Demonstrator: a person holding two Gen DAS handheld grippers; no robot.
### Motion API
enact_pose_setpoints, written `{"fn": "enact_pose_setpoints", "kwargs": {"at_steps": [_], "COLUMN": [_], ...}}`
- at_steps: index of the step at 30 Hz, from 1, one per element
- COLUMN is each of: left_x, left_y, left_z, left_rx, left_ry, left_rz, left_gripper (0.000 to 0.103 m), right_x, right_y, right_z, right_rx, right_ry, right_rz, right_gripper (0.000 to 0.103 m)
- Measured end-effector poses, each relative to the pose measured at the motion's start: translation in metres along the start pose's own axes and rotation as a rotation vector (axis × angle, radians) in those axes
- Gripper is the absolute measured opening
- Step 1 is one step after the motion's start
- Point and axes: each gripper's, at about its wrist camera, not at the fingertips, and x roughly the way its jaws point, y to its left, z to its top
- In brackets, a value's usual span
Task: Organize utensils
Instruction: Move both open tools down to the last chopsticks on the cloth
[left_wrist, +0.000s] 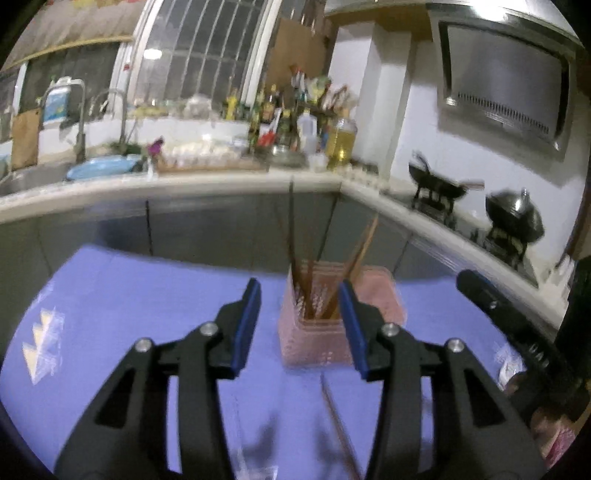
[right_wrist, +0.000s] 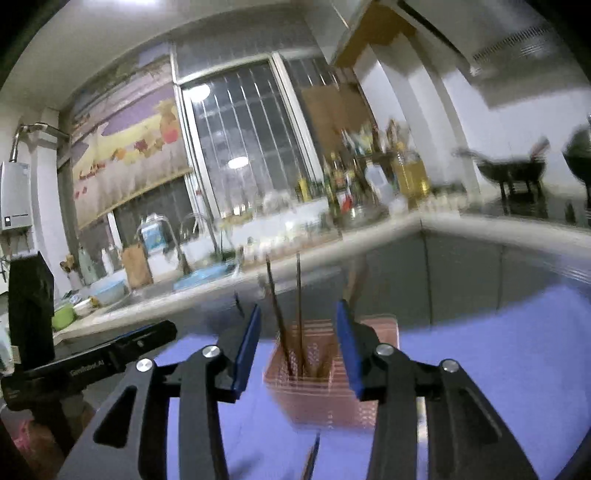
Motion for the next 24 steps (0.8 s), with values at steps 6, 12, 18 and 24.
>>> {"fn": "enact_pose_setpoints", "kwargs": {"at_steps": [6,12,18,24], "left_x": [0.014,0.013,0.007,0.015], "left_y": [0.01,0.012,0.003,-0.01], "left_z": [-0.114,-0.156,-0.159,-0.154], "left_rx": [-0.012,-0.06,-0.052,-0.056], "left_ry": [0.297,0.396,0.4,0.416], "left_rz": [-0.023,-0.064,-0.085,-0.117], "left_gripper": [0.042,0.042,0.042,0.042], "right_x": [-0.007,-0.007,0.0,-0.003], "right_y": [-0.006,0.017,0.027,0.02], "right_z": [-0.107,-0.153,-0.167,-0.161], "right_rx": [0.02,-0.028,-0.084,-0.096], "right_ry": [0.367,0.537,0.595,0.583], "right_rz": [-0.021,0.008,-0.041,-0.109], "right_gripper": [0.015,0.014,0.014,0.014]}}
